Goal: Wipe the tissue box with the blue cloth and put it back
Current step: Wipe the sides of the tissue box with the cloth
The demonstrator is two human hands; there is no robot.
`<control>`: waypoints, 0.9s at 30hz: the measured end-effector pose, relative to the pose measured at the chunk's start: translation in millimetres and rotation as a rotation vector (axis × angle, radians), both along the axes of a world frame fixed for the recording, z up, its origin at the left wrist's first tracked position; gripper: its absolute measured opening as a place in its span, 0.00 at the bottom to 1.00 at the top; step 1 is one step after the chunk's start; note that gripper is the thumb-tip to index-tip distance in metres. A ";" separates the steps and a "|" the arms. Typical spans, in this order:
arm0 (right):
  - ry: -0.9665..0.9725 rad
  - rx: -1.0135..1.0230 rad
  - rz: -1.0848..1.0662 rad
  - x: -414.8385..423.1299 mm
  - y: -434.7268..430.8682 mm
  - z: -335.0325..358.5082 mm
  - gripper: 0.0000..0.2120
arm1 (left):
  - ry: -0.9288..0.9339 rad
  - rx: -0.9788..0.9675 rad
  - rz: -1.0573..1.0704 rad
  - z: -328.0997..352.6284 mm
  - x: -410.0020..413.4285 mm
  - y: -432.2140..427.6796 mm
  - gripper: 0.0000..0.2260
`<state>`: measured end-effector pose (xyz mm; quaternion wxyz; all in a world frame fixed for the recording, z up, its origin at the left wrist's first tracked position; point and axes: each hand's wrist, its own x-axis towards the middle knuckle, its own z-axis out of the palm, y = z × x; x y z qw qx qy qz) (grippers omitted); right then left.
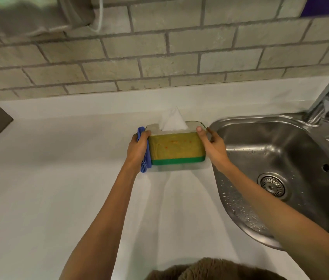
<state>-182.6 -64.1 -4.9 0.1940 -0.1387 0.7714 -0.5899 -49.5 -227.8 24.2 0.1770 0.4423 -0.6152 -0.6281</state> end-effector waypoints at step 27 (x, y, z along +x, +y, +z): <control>-0.299 -0.150 0.331 -10.0 -11.4 6.2 0.47 | 0.124 -0.388 0.186 4.8 -3.3 28.7 0.20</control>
